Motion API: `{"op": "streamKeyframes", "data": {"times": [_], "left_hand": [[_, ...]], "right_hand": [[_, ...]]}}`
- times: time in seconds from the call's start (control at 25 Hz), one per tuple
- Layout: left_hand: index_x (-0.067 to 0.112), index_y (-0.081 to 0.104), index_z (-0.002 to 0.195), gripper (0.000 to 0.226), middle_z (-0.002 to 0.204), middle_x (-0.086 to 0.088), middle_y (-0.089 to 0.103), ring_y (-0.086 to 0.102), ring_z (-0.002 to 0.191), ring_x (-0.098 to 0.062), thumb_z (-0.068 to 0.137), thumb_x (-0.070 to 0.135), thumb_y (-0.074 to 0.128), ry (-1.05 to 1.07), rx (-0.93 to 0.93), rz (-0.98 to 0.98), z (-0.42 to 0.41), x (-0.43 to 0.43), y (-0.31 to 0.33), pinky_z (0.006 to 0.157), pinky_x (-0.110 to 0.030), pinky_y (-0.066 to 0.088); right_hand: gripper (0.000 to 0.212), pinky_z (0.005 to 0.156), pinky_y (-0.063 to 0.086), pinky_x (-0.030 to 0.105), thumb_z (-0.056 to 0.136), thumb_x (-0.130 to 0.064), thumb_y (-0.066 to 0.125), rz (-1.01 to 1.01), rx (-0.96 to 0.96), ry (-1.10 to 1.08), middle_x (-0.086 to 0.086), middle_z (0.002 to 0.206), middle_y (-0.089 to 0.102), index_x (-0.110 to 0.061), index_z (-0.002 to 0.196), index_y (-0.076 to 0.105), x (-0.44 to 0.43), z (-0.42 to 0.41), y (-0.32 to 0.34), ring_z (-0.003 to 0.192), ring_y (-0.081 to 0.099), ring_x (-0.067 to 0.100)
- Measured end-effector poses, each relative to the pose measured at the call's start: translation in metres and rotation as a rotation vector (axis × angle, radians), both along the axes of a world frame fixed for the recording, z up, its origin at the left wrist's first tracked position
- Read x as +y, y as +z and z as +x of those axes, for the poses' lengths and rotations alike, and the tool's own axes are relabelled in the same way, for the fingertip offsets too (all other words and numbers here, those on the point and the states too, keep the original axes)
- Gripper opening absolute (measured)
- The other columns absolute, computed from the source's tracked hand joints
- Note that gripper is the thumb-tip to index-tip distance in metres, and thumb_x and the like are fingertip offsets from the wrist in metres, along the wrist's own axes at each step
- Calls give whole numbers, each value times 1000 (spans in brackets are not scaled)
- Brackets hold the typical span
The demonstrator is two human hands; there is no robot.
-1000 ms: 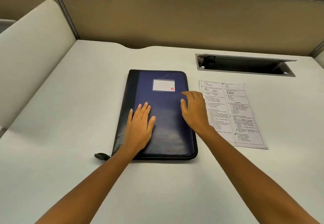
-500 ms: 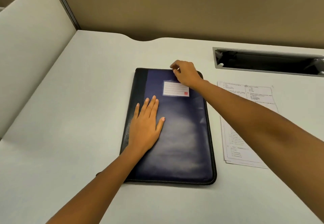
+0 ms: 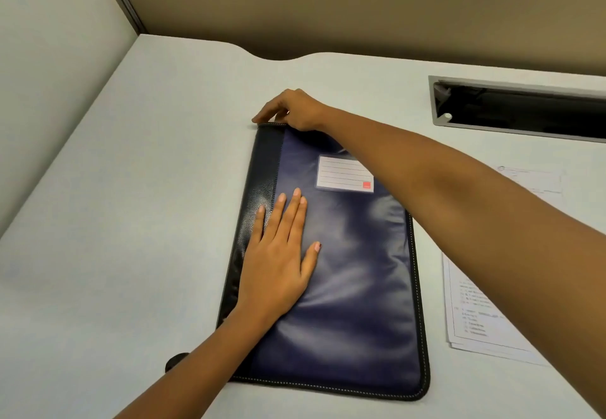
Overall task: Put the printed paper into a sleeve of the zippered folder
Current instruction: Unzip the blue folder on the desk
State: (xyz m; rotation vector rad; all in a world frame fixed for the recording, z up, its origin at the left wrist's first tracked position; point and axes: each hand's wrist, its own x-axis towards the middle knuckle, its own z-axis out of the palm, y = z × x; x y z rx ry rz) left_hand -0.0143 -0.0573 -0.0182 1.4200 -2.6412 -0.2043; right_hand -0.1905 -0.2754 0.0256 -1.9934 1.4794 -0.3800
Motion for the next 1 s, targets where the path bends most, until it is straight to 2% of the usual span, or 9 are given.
{"op": "streamKeyframes", "data": {"times": [0.08, 0.2, 0.32, 0.48, 0.68, 0.84, 1.0], "left_hand": [[18, 5, 152, 66, 162, 2, 4, -1, 149, -16, 97, 50, 21, 0, -12, 1, 0, 0, 0, 121, -43, 10], [18, 5, 152, 66, 161, 2, 4, -1, 148, -15, 97, 50, 20, 2, -18, -5, 1, 0, 1, 121, -43, 11], [18, 5, 152, 66, 161, 2, 5, 0, 148, -14, 97, 50, 21, 4, -20, -14, 0, 0, 2, 121, -43, 12], [17, 7, 152, 66, 161, 3, 5, 0, 148, -13, 97, 49, 24, 4, -16, -23, 0, 0, 1, 121, -42, 11], [18, 6, 152, 67, 162, 4, 5, 0, 148, -12, 97, 50, 24, 7, -8, -28, 0, 0, 0, 121, -41, 10], [19, 6, 152, 67, 162, 4, 5, 0, 148, -12, 96, 50, 26, 8, 4, -21, 0, -1, 0, 121, -41, 9], [19, 6, 152, 68, 162, 5, 6, 1, 148, -11, 96, 50, 26, 10, 6, -26, -1, -1, 0, 121, -40, 10]], "right_hand": [[43, 86, 51, 22, 86, 10, 53, -24, 35, 42, 5, 113, 69, -20, 112, 70, -6, 1, 0, 99, 62, 15], [27, 76, 48, 16, 84, 1, 62, -74, 69, 66, 4, 102, 72, -16, 102, 73, -9, -3, -1, 85, 62, 12], [21, 68, 45, 11, 82, 0, 64, -123, 70, 53, 6, 99, 72, -12, 96, 74, -12, -3, -5, 77, 61, 11], [20, 74, 51, 24, 80, 1, 61, -107, 90, 117, 3, 103, 69, -13, 91, 70, -19, 0, -2, 79, 63, 16], [32, 73, 52, 18, 80, -1, 64, -15, 42, 182, -3, 102, 67, -24, 102, 65, -19, -2, 4, 80, 61, 13], [28, 75, 54, 20, 80, 2, 63, -43, 58, 141, -2, 95, 70, -18, 97, 74, -20, -4, -1, 80, 64, 12], [19, 87, 54, 34, 81, 0, 63, -3, 4, 126, 2, 95, 69, -9, 95, 73, -16, -14, -4, 83, 62, 14]]}}
